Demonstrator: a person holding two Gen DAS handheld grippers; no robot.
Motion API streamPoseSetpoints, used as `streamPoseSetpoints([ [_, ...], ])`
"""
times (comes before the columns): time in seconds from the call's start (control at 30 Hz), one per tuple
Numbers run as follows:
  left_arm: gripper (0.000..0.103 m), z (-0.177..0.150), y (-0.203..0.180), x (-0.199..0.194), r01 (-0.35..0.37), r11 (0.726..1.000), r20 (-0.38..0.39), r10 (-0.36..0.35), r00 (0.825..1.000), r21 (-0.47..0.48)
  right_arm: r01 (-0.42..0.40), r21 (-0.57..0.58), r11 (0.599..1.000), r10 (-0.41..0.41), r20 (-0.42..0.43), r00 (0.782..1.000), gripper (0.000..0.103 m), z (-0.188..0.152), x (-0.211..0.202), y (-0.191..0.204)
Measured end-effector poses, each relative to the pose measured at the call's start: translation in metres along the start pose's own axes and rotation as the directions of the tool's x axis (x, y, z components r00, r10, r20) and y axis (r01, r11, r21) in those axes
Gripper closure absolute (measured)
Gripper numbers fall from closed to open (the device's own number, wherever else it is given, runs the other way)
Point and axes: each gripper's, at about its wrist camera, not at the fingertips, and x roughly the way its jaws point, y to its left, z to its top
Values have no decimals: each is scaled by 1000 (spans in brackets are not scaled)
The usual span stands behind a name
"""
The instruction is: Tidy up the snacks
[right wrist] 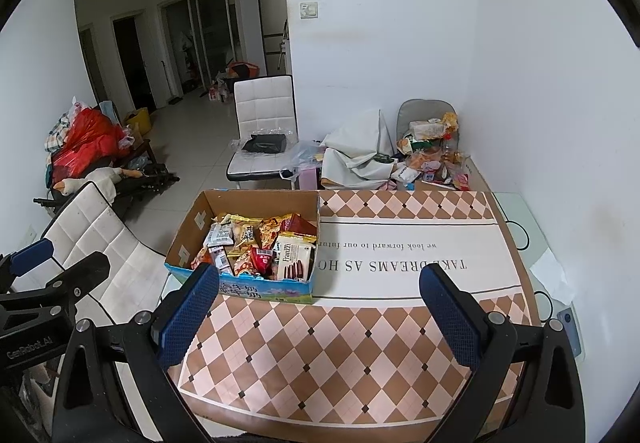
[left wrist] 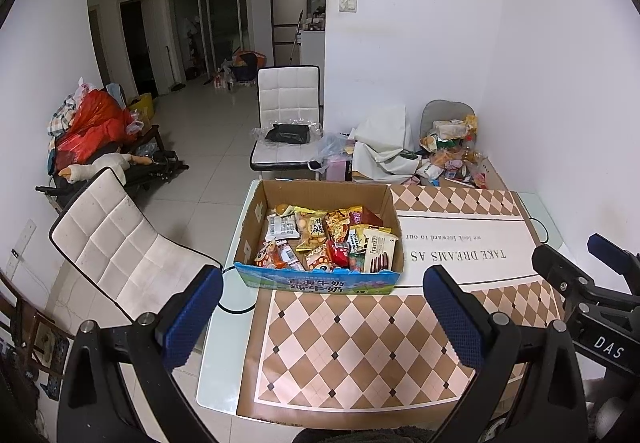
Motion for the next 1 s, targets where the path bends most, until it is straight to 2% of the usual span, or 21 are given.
streamPoseSetpoints([
  [1.0, 1, 5, -5, -6, -8, 1000, 9, 8, 1000, -5, 12, 13, 1000, -12, 9, 1000, 1, -2, -4, -9],
])
